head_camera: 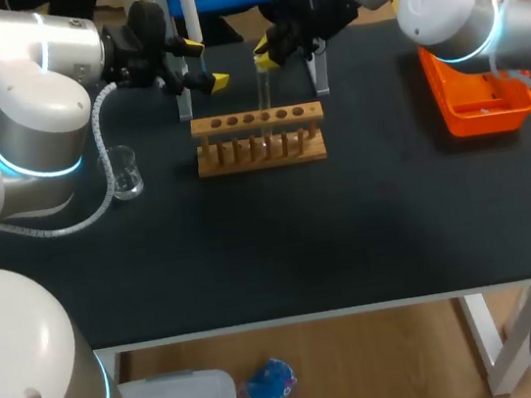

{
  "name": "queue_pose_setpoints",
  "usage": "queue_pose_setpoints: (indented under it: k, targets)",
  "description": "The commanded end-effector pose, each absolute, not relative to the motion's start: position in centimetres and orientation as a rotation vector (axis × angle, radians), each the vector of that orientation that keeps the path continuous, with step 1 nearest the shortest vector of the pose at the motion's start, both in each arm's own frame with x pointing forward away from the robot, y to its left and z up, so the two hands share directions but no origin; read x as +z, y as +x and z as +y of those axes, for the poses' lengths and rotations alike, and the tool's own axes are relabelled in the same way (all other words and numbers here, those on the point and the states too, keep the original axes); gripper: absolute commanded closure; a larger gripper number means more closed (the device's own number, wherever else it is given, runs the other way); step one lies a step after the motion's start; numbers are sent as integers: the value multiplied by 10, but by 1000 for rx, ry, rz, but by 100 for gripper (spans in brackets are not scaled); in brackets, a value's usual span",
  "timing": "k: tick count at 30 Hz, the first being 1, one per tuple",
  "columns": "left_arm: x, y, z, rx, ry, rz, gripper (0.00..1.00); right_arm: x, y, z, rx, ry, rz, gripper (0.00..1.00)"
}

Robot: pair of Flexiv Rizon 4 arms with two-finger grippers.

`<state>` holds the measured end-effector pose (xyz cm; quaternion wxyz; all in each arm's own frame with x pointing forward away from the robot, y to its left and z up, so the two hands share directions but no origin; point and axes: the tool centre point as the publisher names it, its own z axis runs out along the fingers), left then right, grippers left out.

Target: Invert the test tube, pick up the pipette, mount the tip to pipette, aspirate from beaker and dispense into the tube, eject the tip, return the pipette, and cap with the stopper.

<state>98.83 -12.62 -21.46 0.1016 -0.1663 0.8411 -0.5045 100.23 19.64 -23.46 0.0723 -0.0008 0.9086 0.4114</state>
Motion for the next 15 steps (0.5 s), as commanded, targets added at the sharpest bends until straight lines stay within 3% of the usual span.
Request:
queue_pose_setpoints:
  k: [1,10,11,12,15]
  targets:
    - [-214,990,-126,-1489,-489,2492,0,-241,1001,195,1231,3,2740,100]
    - [-214,990,-126,-1489,-489,2492,0,-246,998,195,1226,7,2758,100]
    - [-214,990,-126,-1489,-489,2492,0,-244,999,194,1228,14,2753,64]
    - [-214,990,-126,-1489,-489,2492,0,-243,999,194,1229,16,2748,0]
    - [-214,990,-126,-1489,-489,2492,0,-237,1000,192,1235,20,2733,0]
